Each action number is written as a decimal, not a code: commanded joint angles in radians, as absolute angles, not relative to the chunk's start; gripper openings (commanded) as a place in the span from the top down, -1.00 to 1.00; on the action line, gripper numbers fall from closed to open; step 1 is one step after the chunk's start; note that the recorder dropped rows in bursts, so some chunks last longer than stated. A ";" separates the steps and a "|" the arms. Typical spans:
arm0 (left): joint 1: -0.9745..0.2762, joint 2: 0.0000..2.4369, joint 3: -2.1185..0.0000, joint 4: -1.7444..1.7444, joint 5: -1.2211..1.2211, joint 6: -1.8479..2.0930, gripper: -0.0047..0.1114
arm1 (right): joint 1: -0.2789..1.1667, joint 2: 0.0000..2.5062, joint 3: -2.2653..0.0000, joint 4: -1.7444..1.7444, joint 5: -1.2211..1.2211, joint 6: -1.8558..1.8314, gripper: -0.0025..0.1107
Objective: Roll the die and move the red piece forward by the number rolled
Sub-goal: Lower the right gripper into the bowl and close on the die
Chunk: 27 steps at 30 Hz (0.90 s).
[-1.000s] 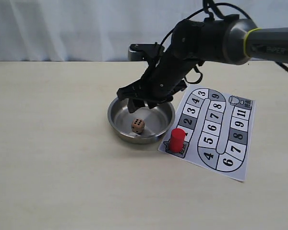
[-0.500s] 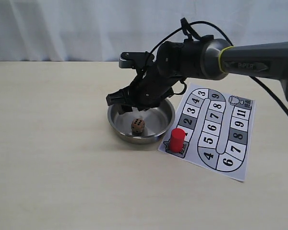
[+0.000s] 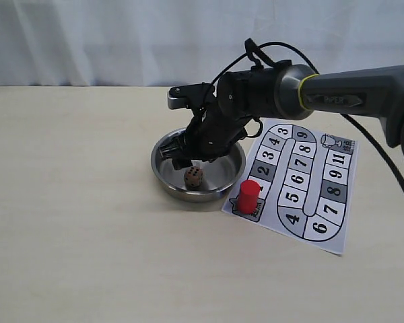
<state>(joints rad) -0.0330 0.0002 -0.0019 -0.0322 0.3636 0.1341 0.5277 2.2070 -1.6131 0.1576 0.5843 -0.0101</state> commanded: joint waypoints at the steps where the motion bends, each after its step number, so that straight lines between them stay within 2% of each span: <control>1: -0.035 0.000 0.000 -0.037 0.354 0.130 0.92 | 0.524 2.205 -1.617 0.111 0.605 -0.008 -0.18; 27: -0.035 0.000 0.000 -0.037 0.354 0.130 0.92 | 0.524 2.252 -1.611 0.110 0.588 -0.008 -0.19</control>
